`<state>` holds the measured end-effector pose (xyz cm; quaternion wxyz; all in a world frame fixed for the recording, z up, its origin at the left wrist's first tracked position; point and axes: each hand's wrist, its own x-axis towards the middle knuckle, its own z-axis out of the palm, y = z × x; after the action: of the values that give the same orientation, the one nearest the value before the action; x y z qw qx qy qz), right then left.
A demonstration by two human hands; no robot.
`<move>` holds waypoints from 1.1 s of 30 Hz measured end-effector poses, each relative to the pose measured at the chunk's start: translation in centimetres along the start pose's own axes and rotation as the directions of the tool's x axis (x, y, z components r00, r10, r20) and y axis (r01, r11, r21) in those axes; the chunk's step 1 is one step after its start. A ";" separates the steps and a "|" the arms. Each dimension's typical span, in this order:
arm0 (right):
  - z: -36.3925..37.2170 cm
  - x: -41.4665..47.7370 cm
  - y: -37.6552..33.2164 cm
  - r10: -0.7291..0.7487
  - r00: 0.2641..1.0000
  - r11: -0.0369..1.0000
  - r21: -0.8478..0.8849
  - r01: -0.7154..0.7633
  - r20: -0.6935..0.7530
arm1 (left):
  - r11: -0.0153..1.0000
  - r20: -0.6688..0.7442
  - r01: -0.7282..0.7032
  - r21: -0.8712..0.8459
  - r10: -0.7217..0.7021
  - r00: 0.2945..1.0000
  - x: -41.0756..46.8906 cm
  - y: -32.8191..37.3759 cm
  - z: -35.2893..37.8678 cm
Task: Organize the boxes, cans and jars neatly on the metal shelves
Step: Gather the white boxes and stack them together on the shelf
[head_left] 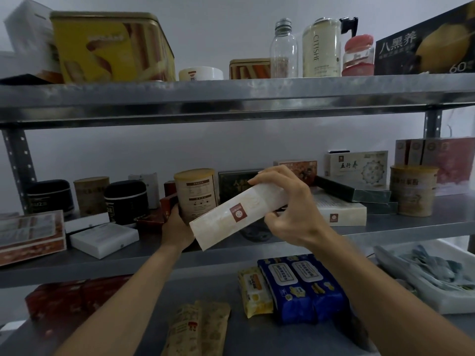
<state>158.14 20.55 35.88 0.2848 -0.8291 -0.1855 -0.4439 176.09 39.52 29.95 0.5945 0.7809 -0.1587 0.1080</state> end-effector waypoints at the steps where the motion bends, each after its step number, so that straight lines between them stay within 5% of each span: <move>1: 0.0 0.0 0.1 -0.006 1.000 1.000 0.010 0.006 -0.009 | 0.997 0.003 -0.011 0.072 0.011 1.000 0.0 -0.5 -0.3; 5: 0.5 0.0 0.0 -0.029 0.999 0.998 0.052 0.031 -0.041 | 0.999 -0.033 0.001 0.040 0.000 0.999 -0.8 -1.1 -2.2; 9: 1.3 0.4 -0.1 -0.030 0.998 0.995 0.093 0.036 -0.061 | 0.988 -0.063 -0.156 -0.005 0.155 0.986 -2.5 -0.7 -4.2; 20: 3.3 1.8 0.5 -0.025 0.999 0.980 0.197 0.034 -0.047 | 0.774 0.284 -0.628 0.082 0.586 0.759 -7.8 4.6 -5.2; 26: 4.9 2.1 0.6 0.060 0.998 0.981 0.187 -0.052 -0.036 | 0.788 0.156 -0.596 0.155 0.576 0.803 -7.4 4.5 -1.9; 33: 5.8 1.3 2.6 0.450 0.893 0.886 0.131 -0.445 -0.013 | 0.867 -0.056 -0.472 -0.163 0.469 0.881 -6.7 3.4 -1.1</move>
<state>163.95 22.36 33.62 0.4344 -0.8205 -0.0105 -0.3715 168.61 40.55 30.86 0.6162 0.6638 -0.3485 0.2412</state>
